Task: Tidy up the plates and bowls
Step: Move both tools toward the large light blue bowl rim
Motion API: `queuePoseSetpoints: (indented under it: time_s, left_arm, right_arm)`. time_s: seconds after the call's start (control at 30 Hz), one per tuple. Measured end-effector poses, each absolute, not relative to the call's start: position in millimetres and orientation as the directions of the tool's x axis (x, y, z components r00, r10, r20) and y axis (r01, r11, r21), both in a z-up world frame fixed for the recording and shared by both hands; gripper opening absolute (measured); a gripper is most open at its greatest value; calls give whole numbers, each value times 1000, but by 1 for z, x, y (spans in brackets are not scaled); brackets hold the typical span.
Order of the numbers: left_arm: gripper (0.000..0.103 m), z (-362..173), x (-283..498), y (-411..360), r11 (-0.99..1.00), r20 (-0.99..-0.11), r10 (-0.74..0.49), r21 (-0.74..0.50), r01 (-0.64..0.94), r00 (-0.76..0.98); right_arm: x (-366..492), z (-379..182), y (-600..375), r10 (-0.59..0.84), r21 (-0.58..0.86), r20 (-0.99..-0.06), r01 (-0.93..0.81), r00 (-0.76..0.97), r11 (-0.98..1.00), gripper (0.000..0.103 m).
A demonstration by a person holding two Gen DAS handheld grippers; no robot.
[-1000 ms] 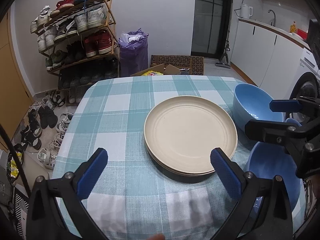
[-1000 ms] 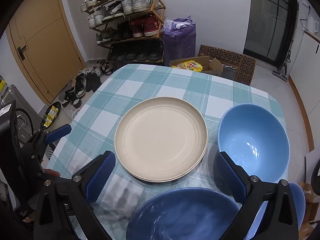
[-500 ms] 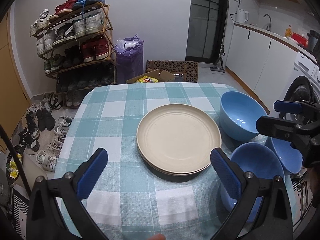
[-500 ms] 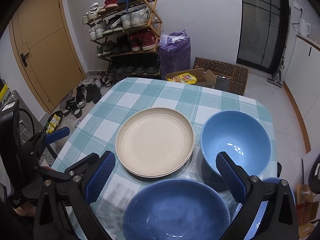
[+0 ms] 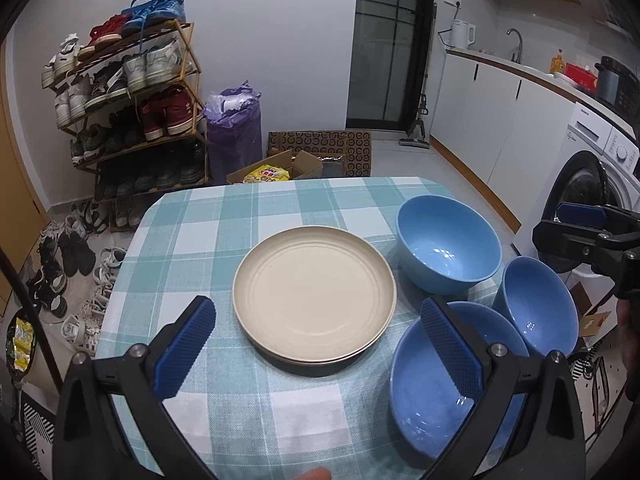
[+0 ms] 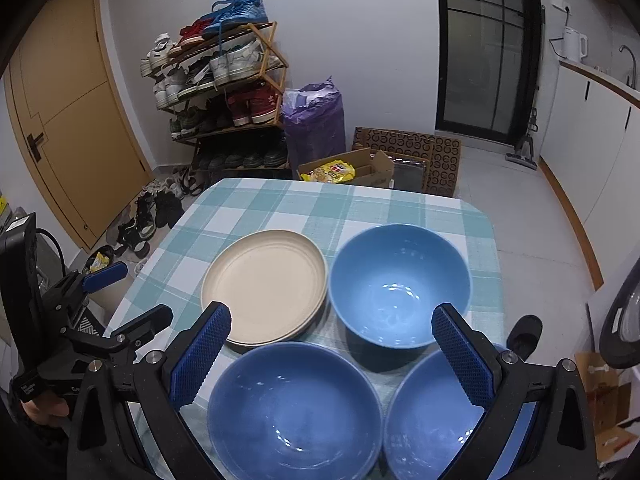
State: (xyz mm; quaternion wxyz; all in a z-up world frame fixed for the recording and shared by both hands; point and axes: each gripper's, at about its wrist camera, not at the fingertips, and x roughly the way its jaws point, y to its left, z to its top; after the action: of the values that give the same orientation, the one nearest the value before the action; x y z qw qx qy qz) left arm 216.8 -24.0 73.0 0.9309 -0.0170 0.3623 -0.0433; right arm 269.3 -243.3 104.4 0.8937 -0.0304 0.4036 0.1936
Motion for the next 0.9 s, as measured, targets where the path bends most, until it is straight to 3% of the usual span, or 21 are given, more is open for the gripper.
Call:
queuePoseSetpoints:
  time_s: [0.9]
  left_arm:
    - [103,92,256,-74,987,-661,-149,-60,147,735]
  right_arm:
    - [288,105,-323,227,87,-746,-246,626,965,102]
